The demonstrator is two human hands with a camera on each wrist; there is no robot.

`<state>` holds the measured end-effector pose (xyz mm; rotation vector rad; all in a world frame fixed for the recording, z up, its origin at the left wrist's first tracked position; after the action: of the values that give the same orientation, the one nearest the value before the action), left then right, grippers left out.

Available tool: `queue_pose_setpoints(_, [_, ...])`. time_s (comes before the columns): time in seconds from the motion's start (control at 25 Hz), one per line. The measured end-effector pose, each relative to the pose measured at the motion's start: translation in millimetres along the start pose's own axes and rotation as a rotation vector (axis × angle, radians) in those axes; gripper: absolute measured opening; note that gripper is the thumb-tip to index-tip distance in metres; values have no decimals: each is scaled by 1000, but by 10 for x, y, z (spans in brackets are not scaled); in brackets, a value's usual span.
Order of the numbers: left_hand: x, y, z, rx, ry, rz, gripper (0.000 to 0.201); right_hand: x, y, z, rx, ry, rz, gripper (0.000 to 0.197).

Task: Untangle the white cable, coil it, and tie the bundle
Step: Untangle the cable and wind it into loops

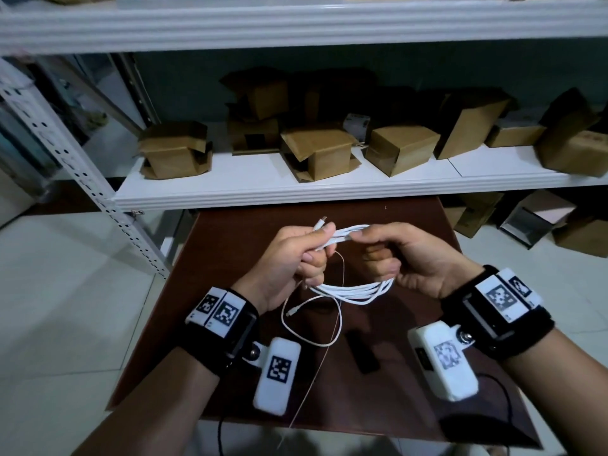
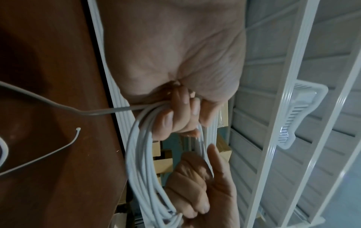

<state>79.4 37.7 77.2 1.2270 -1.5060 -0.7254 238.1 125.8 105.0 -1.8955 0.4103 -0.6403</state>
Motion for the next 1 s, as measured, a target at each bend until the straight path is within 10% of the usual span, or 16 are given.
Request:
queue_pose_setpoints(0.44, [20,-37,-52,-185,40,-84,35,-3,93,23,138,-137,35,43])
queue_pose_setpoints(0.68, [57,-45,-279,-1115,131,-155,43,-24,373,-55,794,-313,-16,22])
queue_pose_setpoints(0.88, [112,-60,-280,-1055,160,-83,8,-94,378,5,753,-281,-9,17])
queue_pose_setpoints(1.0, [105,-115,-305,-1069,147,-88,19,-93,380,-88,844,-280,51,11])
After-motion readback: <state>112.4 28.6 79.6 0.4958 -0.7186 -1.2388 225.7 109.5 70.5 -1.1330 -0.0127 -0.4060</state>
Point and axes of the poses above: each hand's wrist, its own x-axis away from the middle knuckle, its own z-axis out of the back of the hand, y = z × x, the point moved 3 cm from there along -x, towards the middle knuckle, and after that the axes turned 11 degrees about z, right-handed, at the moved point
